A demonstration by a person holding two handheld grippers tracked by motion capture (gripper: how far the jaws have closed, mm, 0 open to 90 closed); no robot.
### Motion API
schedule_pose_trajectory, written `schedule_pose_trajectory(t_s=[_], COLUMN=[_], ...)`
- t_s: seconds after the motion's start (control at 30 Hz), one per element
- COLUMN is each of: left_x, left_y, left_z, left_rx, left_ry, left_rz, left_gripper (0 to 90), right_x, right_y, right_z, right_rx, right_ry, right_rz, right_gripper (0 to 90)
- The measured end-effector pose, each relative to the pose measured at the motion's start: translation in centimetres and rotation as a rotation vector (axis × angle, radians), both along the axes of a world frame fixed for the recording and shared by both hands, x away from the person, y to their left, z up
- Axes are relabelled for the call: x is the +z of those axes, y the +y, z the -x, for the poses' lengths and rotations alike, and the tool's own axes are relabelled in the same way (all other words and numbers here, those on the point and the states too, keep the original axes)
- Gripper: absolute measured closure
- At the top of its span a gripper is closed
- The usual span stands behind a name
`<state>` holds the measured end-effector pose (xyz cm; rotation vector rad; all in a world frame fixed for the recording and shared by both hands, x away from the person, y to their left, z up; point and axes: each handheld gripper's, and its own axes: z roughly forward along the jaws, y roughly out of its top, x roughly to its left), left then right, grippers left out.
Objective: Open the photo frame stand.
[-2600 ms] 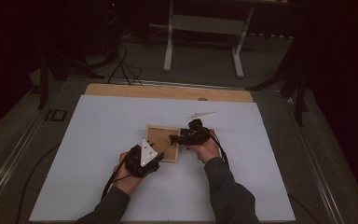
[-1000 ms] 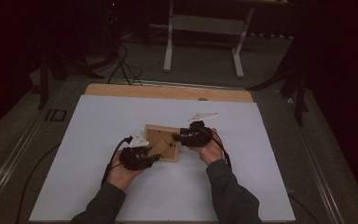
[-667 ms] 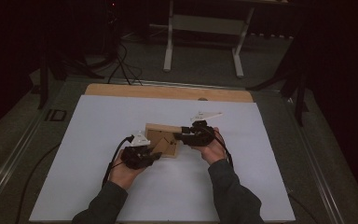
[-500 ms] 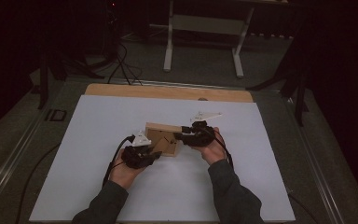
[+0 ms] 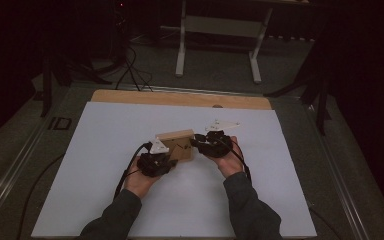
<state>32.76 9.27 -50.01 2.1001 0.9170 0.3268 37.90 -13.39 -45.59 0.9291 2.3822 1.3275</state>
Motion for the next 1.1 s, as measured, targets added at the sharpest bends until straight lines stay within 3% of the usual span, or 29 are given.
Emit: schedule_pose_trajectory(t_s=[0.23,0.4,0.7,0.97,1.1], left_x=[0.02,-0.18,-0.33,-0.4,-0.42], left_y=[-0.23,-0.49,-0.39,-0.22,-0.13], left_z=[0.24,0.49,0.38,0.36,0.41], left_rx=[-0.012,-0.026,-0.024,-0.038,-0.046], left_ry=[-0.013,-0.031,-0.036,-0.046,-0.046], left_rz=[-0.027,-0.065,-0.094,-0.093,-0.092], left_gripper=[74.0,78.0,80.9,81.6,81.9], right_x=[-0.1,-0.11,-0.06,-0.55,-0.58], right_y=[0.61,0.56,0.38,0.87,1.02], right_z=[0.1,0.04,-0.01,-0.21,-0.27], right_rx=[0.017,0.036,0.098,0.132,0.157], right_ry=[-0.003,0.0,-0.006,-0.018,-0.029], right_rz=[0.049,0.019,-0.017,0.004,-0.016], right_gripper=[61.1,54.3,39.0,30.7,29.7])
